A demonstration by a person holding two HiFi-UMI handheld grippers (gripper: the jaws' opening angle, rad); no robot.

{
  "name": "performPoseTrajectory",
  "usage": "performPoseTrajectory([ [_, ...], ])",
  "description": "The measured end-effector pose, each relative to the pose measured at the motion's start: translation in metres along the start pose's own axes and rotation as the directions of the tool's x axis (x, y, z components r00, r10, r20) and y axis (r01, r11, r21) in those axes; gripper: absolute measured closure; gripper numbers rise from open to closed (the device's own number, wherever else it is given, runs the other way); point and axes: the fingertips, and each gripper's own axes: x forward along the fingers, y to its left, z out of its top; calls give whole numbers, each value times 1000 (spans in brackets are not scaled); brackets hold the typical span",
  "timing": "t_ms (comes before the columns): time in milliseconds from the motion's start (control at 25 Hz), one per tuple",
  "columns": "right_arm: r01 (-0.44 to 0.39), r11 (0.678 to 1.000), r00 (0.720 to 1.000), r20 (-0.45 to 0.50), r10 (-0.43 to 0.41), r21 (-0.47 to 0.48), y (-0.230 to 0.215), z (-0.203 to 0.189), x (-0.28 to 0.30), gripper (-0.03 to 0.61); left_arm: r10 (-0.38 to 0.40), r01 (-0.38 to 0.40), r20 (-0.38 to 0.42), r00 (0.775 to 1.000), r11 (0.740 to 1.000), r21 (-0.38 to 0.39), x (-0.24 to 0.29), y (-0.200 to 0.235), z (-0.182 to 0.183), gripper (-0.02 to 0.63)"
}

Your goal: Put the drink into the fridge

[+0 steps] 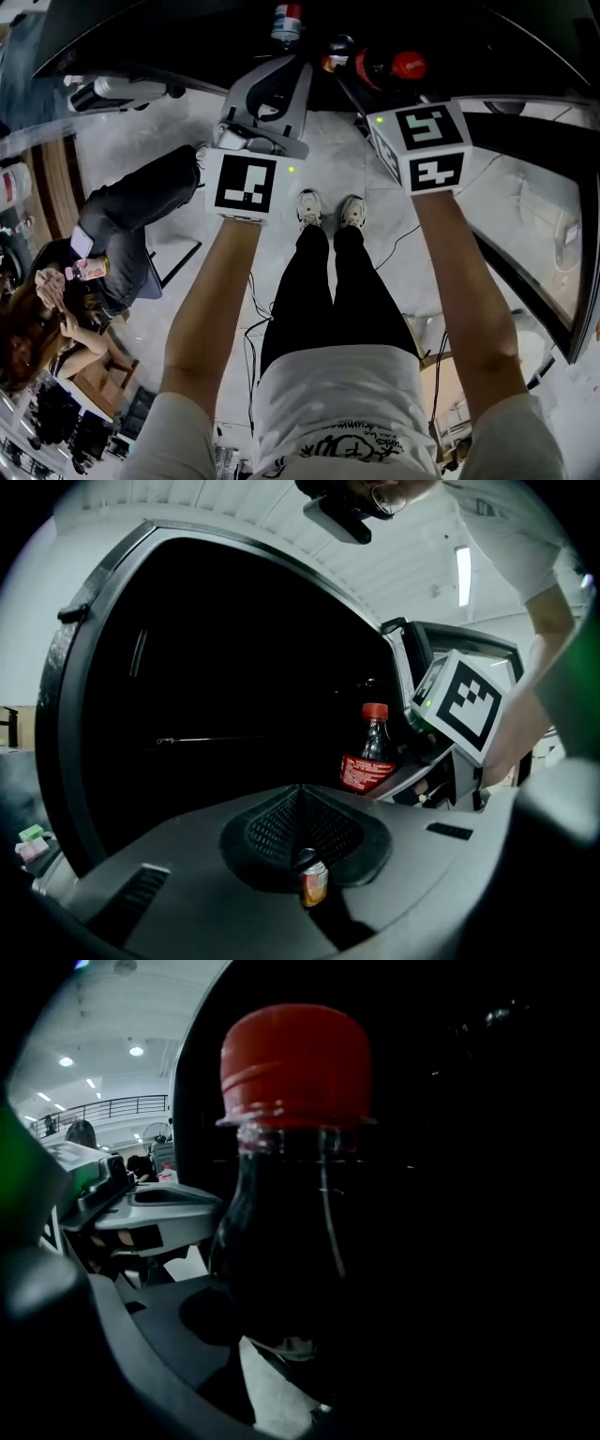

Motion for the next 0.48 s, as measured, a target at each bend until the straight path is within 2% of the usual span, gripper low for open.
performPoseTrajectory([
  [480, 28, 999, 999, -46, -27, 37, -21, -2, 58, 265, 23, -24, -39, 999, 1000, -14, 33, 25, -26, 592],
])
